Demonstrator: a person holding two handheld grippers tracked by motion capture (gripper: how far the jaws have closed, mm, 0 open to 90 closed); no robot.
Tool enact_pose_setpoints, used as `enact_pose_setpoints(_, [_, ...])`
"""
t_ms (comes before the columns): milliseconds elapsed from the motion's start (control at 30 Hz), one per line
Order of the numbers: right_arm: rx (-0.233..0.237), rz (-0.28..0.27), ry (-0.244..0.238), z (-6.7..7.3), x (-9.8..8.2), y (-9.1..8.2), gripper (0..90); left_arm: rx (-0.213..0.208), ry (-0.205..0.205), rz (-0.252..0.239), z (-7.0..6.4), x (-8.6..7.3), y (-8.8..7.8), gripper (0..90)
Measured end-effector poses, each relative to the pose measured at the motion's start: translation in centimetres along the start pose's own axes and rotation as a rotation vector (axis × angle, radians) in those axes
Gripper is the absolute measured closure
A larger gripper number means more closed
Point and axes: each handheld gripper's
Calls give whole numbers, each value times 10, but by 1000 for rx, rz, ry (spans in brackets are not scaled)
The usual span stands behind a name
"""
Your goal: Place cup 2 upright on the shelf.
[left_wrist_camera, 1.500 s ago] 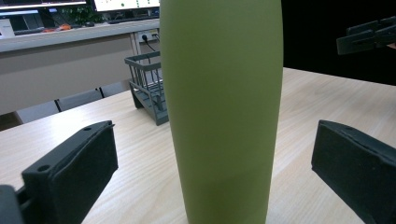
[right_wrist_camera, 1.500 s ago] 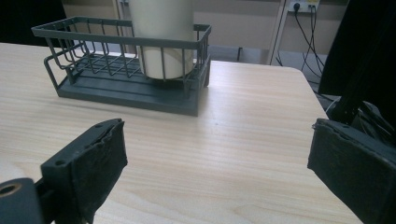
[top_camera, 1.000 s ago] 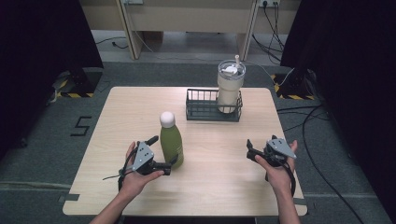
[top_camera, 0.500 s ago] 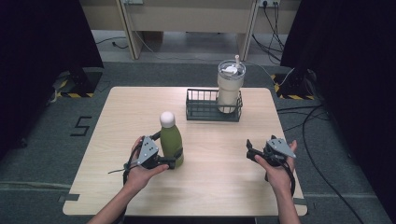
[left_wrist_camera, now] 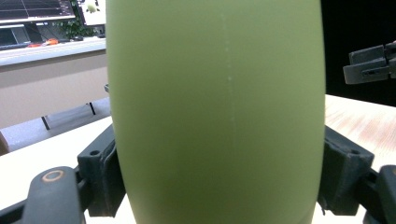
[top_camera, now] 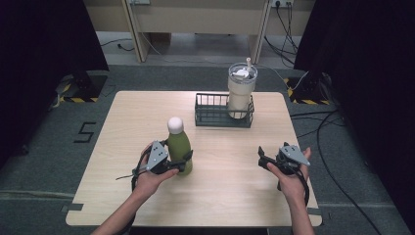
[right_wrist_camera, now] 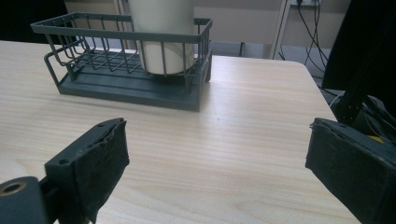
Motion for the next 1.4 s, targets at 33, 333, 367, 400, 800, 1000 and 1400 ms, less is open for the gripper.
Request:
enact_pose_setpoints(33, [0, 2, 1, 0, 0, 0, 60, 1, -1, 0, 0, 0, 0, 192])
enact_pose_setpoints(333, [-2, 3, 8, 0, 0, 0, 68, 3, -11, 1, 0, 1, 0, 197])
enact_pose_setpoints(367, [-1, 3, 7, -1, 0, 0, 69, 3, -13, 1, 1, 1, 0, 197])
enact_pose_setpoints(400, [-1, 3, 7, -1, 0, 0, 69, 4, -16, 1, 1, 1, 0, 197])
enact_pose_setpoints(800, [-4, 6, 10, -2, -1, 1, 77, 29, -20, -10, 8, 5, 0, 199])
enact_pose_setpoints(1000, [-6, 4, 12, -2, -1, 0, 80, 33, -16, -21, 11, 11, 1, 199])
enact_pose_setpoints(1400, [-7, 7, 13, -3, -2, 0, 84, 45, -2, -46, 17, 23, 7, 200])
Point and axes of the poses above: each handheld gripper's, and its own axes: y roughly forward along the jaws, x roughly out of its top, z roughly to its left, and after that the axes turned 1 degree about -y, right-handed
